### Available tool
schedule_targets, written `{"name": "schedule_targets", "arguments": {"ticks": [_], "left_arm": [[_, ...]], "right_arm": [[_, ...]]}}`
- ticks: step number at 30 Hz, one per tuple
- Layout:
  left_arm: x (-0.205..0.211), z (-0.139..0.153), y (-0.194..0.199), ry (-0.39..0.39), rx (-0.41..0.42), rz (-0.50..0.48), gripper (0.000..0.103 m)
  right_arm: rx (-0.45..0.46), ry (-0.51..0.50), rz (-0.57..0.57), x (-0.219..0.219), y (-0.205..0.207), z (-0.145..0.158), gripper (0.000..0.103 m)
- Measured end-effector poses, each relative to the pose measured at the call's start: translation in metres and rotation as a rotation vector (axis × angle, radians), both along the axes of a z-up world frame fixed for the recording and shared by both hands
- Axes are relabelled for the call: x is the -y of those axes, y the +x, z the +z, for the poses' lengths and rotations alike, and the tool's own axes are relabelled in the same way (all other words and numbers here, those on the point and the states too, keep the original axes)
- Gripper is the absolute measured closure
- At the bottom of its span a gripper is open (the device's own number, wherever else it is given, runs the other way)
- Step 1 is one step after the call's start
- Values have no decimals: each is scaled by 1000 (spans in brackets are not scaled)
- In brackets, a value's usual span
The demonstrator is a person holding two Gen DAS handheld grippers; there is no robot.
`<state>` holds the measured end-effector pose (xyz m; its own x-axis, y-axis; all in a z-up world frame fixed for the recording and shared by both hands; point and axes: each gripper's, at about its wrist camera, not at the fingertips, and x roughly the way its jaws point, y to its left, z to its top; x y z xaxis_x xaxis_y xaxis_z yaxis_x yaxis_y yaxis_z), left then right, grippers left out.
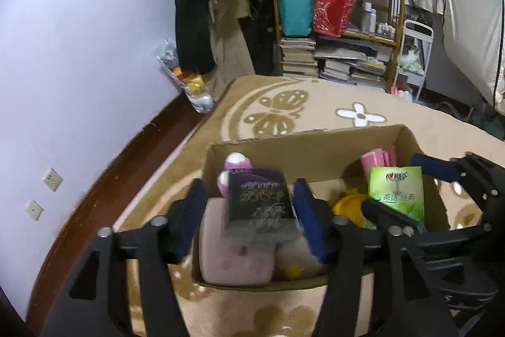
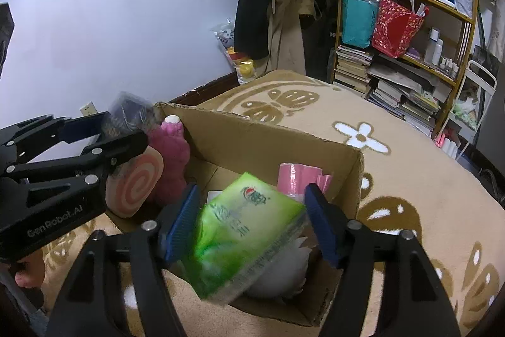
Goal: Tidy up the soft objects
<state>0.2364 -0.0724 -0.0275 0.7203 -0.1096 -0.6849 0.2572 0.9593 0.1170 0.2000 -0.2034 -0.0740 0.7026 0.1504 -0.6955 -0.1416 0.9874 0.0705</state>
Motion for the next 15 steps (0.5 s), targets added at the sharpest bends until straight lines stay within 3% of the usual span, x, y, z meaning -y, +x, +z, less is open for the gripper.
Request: {"name": "schedule_targets", "arguments": {"ticks": [2, 4, 6, 8, 15], "left_arm": [[-2, 0, 1, -10, -8, 4, 41], [-4, 0, 2, -20, -19, 5, 33], [-6, 1, 1, -19, -9, 15, 16], [-7, 3, -2, -14, 8, 28, 7], [-15, 12, -9, 5, 31, 50, 1]], "right_arm": [[-8, 11, -13, 1, 0, 0, 11], [-7, 24, -11, 3, -2, 0, 11], [-11, 14, -16, 3, -2, 1, 9], [-12, 4, -21, 3, -3, 1, 4], [-18, 19, -41, 7, -5, 4, 0]]}}
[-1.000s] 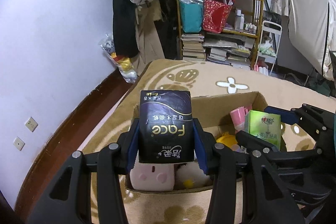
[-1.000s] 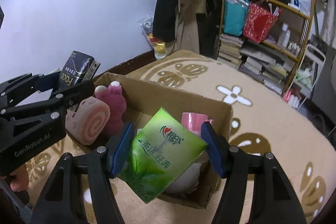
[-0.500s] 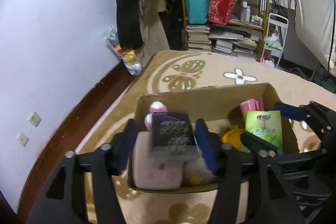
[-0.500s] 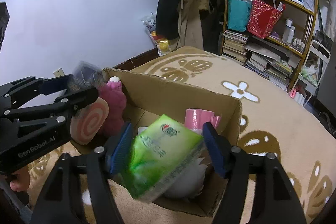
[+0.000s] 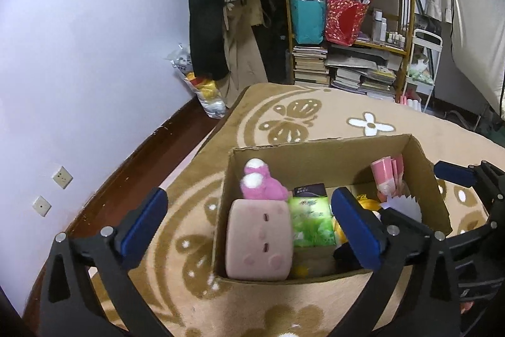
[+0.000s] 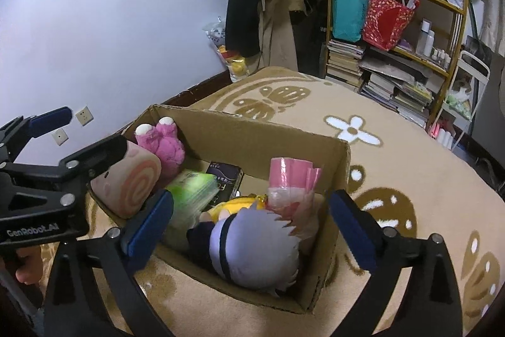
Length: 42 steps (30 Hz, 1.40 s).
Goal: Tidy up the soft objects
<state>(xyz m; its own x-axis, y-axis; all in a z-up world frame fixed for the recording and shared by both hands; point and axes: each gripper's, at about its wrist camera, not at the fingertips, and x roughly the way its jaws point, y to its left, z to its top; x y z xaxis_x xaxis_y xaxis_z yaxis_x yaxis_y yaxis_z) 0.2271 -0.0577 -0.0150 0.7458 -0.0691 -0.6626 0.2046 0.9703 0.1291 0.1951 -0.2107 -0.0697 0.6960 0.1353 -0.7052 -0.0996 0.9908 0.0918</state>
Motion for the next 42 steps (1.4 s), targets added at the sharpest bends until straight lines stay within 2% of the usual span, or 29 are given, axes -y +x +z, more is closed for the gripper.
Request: {"name": "schedule_targets", "arguments": {"ticks": [7, 16, 24, 34, 42], "left_arm": [[-20, 15, -16, -27, -4, 33, 0], [-33, 43, -51, -16, 30, 19, 1], [-52, 67, -95, -68, 70, 35, 1], [-68, 93, -154, -76, 151, 21, 1], [-72, 90, -189, -74, 206, 5, 1]], "right_arm": [[-5, 85, -61, 12, -12, 7, 0], [42, 92, -69, 12, -42, 42, 0], [109, 90, -46, 6, -86, 74, 0], [168, 95, -40, -1, -148, 98, 0], [219, 93, -42, -5, -190, 104, 0]]}}
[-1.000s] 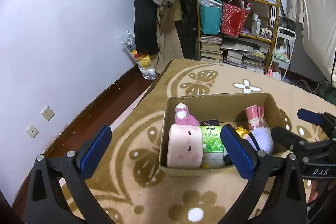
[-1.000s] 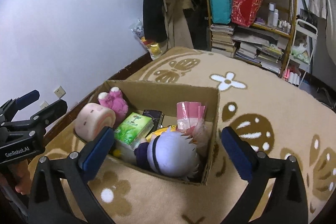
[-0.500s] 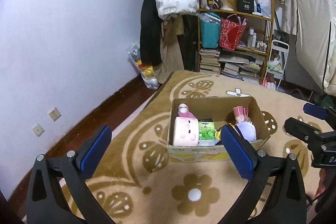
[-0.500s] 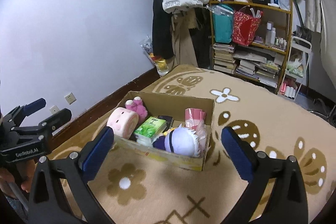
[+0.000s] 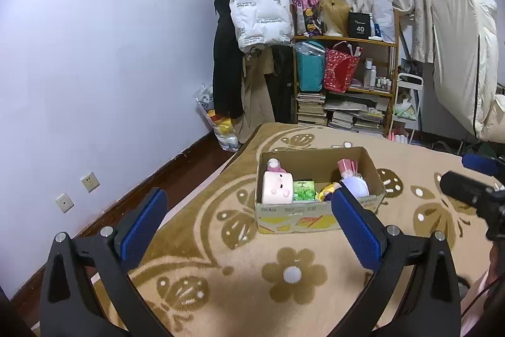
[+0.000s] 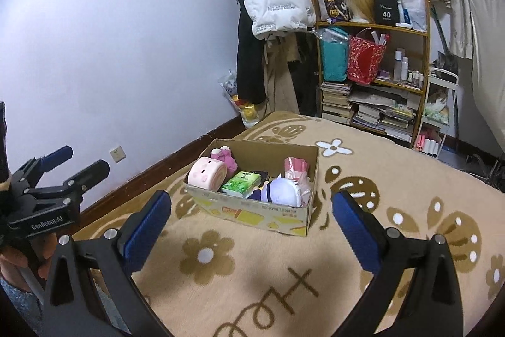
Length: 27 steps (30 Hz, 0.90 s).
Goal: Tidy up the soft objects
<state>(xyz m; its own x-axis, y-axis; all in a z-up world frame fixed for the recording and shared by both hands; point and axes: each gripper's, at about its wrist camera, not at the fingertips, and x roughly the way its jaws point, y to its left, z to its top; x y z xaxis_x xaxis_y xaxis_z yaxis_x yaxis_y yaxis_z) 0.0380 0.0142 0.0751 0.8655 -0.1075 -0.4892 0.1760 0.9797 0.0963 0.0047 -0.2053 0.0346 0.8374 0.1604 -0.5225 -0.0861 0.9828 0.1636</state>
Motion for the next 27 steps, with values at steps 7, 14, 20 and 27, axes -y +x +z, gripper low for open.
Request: {"name": "schedule_targets", "arguments": {"ticks": [7, 14, 20, 27], "left_arm": [[5, -13, -26, 11, 19, -19, 1], [5, -38, -38, -18, -8, -29, 1], [9, -48, -43, 19, -2, -13, 1], [2, -55, -39, -3, -32, -6, 1]], "right_arm": [[24, 18, -14, -2, -25, -12, 0], [26, 26, -25, -1, -39, -29, 0], [15, 7, -21, -1, -41, -47, 0], [6, -6, -22, -3, -42, -59, 0]]}}
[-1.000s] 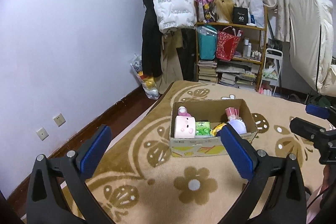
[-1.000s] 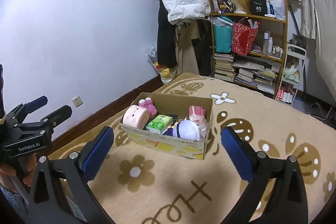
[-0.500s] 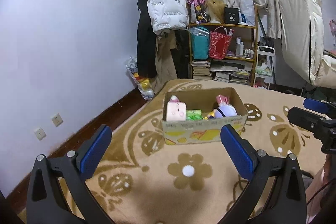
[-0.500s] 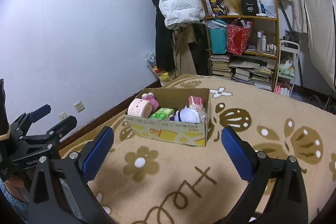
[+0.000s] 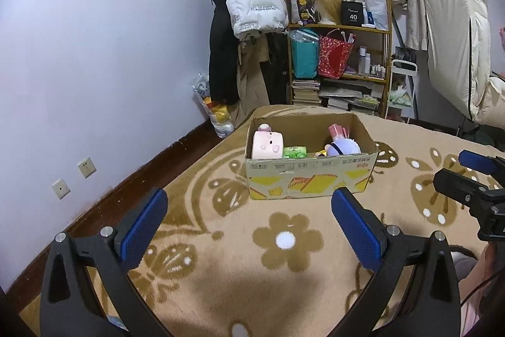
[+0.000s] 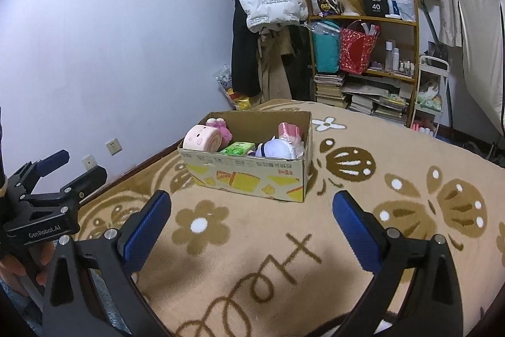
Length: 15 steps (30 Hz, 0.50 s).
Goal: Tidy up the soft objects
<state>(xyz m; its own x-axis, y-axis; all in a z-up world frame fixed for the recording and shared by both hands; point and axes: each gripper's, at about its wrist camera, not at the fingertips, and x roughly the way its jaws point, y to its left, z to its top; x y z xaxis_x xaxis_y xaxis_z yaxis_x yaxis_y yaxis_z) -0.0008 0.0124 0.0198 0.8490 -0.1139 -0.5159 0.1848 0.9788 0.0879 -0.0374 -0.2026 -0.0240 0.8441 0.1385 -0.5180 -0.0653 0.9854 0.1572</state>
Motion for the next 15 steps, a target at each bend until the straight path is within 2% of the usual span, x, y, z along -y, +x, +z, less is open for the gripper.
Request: {"name": "schedule_targets", "arguments": {"ticks": [4, 15], "left_arm": [[-3, -3, 3, -14, -15, 6, 1], [3, -6, 1, 16, -4, -10, 1]], "right_arm": [[-23, -5, -11, 0, 3, -2, 0], [-26, 1, -24, 3, 3, -4, 0]]}}
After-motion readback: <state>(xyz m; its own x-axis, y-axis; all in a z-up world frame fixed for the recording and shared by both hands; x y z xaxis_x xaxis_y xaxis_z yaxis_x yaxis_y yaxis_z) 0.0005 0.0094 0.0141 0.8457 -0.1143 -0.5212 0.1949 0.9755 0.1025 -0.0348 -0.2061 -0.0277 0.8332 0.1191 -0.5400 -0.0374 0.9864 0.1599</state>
